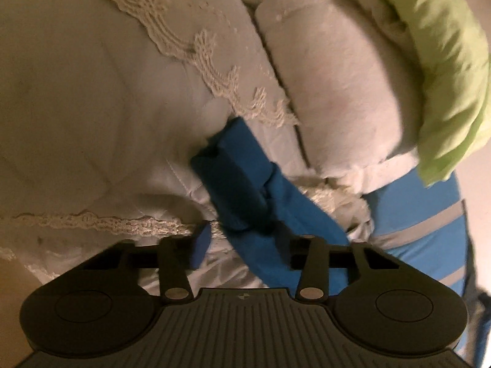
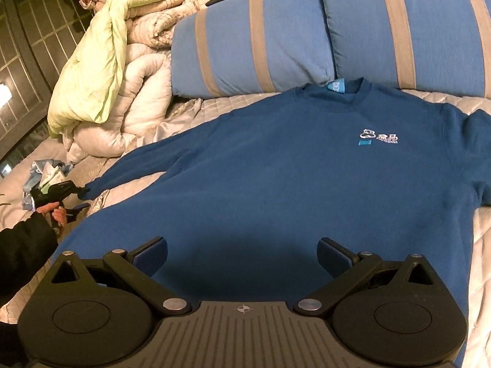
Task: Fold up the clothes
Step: 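Grasp the sleeve cuff with the left tool and lift it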
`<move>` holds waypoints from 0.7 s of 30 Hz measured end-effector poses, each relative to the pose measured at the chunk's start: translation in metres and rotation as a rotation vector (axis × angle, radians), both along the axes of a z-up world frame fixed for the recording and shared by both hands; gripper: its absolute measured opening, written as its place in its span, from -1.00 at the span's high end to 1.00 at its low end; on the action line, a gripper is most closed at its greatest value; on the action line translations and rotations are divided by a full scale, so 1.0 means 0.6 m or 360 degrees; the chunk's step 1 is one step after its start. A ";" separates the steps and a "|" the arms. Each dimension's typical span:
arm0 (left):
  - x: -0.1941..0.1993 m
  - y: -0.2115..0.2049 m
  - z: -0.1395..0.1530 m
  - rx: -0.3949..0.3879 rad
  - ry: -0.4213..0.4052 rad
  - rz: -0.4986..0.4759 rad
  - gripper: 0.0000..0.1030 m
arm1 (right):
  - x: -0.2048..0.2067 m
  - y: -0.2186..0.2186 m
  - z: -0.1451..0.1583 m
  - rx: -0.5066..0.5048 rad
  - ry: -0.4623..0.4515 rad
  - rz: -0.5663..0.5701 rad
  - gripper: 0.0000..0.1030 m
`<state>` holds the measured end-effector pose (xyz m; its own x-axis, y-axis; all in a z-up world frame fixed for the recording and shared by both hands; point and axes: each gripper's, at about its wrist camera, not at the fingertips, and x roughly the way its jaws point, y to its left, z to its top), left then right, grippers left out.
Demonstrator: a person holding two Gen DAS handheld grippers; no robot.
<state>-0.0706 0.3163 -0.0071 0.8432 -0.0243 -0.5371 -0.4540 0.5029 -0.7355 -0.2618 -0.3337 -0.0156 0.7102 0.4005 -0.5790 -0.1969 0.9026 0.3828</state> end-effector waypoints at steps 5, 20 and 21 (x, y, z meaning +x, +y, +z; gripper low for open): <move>0.012 -0.006 0.028 0.0129 0.0059 -0.0022 0.63 | 0.007 0.002 -0.005 -0.0001 0.0039 0.0024 -1.00; 0.059 -0.099 0.300 0.1061 -0.0137 -0.0357 0.67 | -0.007 0.001 0.013 -0.0074 -0.0108 -0.0043 -1.00; 0.058 -0.116 0.314 0.1127 -0.0159 -0.0386 0.67 | -0.008 0.003 0.012 -0.0084 -0.0114 -0.0045 -1.00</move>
<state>-0.0357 0.2465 0.1813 0.9036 0.1071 -0.4148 -0.2186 0.9480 -0.2313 -0.2666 -0.3320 -0.0086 0.7611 0.3501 -0.5461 -0.1963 0.9267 0.3205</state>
